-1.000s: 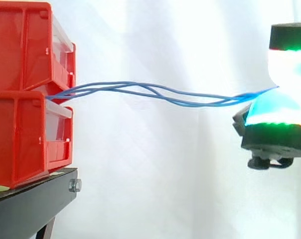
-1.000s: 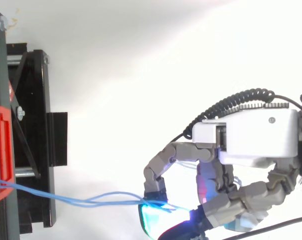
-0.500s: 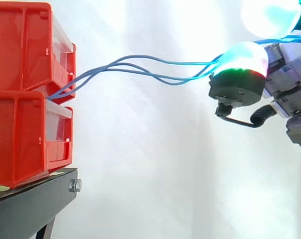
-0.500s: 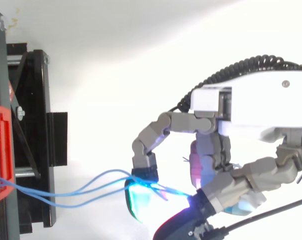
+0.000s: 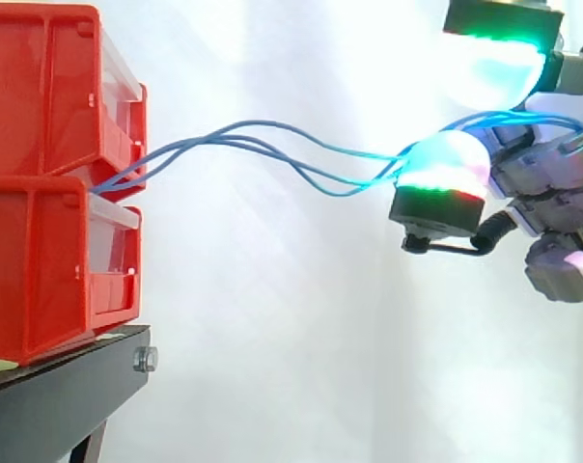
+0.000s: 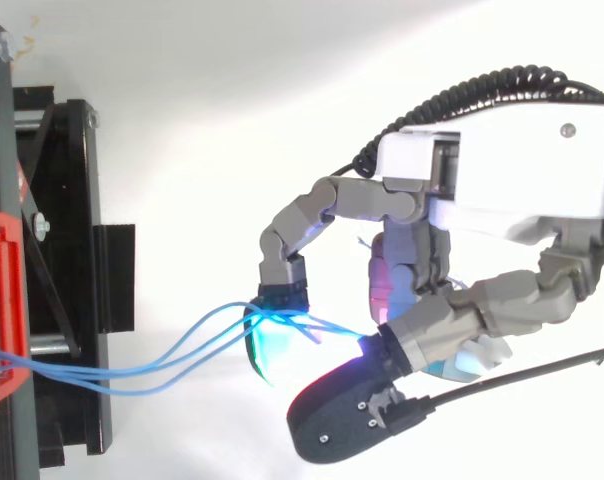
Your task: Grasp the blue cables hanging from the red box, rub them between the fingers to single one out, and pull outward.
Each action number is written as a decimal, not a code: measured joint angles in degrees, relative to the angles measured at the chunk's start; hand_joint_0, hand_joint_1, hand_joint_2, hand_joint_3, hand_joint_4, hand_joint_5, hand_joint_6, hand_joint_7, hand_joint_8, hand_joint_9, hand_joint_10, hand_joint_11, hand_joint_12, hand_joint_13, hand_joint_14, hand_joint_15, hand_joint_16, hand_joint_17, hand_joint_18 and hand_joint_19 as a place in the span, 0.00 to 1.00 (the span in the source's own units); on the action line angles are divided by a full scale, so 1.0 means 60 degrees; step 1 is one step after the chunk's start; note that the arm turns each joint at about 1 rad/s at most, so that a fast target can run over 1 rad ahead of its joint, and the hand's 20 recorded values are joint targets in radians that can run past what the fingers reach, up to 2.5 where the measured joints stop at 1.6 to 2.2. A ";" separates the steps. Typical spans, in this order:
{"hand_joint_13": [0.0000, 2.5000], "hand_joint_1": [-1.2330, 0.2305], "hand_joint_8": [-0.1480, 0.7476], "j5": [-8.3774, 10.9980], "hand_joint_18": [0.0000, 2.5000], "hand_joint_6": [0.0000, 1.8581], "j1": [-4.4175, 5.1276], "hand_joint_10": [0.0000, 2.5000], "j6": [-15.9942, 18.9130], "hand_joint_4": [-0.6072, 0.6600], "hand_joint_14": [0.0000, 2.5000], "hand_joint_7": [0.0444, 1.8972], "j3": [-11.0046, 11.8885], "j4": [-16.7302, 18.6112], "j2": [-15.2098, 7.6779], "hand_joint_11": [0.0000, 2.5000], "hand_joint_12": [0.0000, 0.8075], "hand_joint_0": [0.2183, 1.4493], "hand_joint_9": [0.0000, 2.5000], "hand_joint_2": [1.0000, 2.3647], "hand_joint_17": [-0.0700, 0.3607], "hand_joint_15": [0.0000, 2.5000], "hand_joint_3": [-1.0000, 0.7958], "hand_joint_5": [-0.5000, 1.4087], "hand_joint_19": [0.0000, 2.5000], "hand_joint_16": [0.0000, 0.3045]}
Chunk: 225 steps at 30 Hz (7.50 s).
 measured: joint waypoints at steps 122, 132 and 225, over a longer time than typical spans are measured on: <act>0.23 0.34 0.44 -0.0084 0.17 0.42 -0.0052 0.01 0.0107 0.55 0.01 0.51 0.0337 -0.1108 0.0000 0.23 0.41 0.26 0.42 0.00 0.40 0.16 0.28 0.19 0.21 0.15; 0.22 0.30 0.44 -0.0086 0.18 0.47 0.0028 0.01 0.0561 0.49 0.01 0.51 0.0125 -0.1089 0.0005 0.24 0.42 0.33 0.41 0.01 0.41 0.16 0.53 0.17 0.20 0.15; 0.27 0.32 0.42 -0.0171 0.24 0.48 0.0157 0.01 0.1331 0.51 0.01 0.53 0.0031 -0.0622 0.0001 0.26 0.40 0.34 0.44 0.00 0.40 0.18 0.28 0.17 0.22 0.15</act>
